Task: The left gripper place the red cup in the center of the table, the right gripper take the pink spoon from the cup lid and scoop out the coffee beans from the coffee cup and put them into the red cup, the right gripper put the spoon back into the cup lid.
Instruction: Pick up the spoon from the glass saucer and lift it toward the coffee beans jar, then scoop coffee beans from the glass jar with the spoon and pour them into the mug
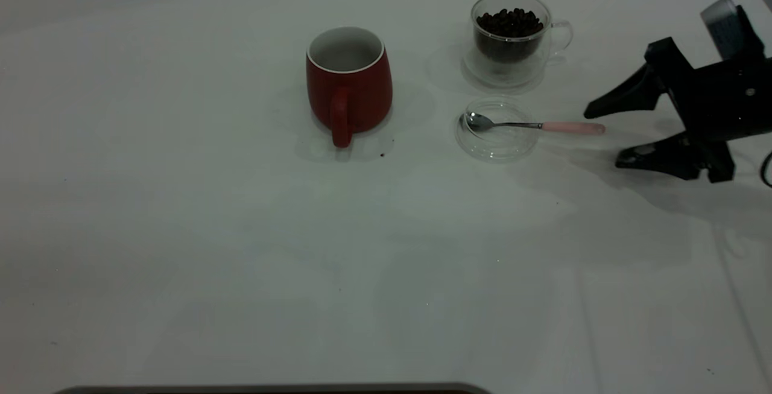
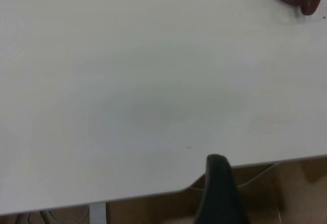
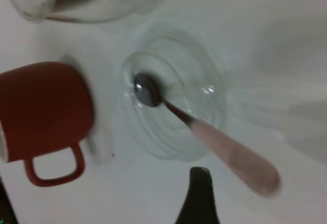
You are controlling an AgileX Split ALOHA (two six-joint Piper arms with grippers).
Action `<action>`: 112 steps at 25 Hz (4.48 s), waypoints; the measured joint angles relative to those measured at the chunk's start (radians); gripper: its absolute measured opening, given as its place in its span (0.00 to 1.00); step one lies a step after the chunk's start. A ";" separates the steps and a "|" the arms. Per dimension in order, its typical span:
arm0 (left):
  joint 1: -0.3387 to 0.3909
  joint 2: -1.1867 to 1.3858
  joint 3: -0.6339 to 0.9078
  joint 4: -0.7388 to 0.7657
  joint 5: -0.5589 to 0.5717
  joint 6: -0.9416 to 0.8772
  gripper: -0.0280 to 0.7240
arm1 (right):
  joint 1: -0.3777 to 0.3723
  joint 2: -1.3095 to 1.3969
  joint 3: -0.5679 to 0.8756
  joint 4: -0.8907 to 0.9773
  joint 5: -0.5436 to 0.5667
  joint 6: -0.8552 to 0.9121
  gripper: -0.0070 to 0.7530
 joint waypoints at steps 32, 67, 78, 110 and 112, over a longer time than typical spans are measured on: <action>0.000 0.000 0.000 -0.001 0.000 0.000 0.82 | 0.000 0.063 -0.078 0.002 0.182 -0.006 0.80; 0.000 0.000 0.000 -0.001 0.000 0.000 0.82 | -0.015 -0.070 -0.038 -0.115 0.181 0.008 0.16; 0.000 0.000 0.000 -0.001 0.000 0.000 0.82 | -0.032 -0.198 0.001 -0.129 0.139 -0.019 0.16; 0.000 0.000 0.000 -0.001 0.000 0.000 0.82 | -0.038 0.042 -0.668 -0.563 0.155 0.466 0.16; 0.000 0.000 0.000 -0.001 0.000 0.000 0.82 | -0.038 0.045 -0.668 -0.563 0.181 0.475 0.16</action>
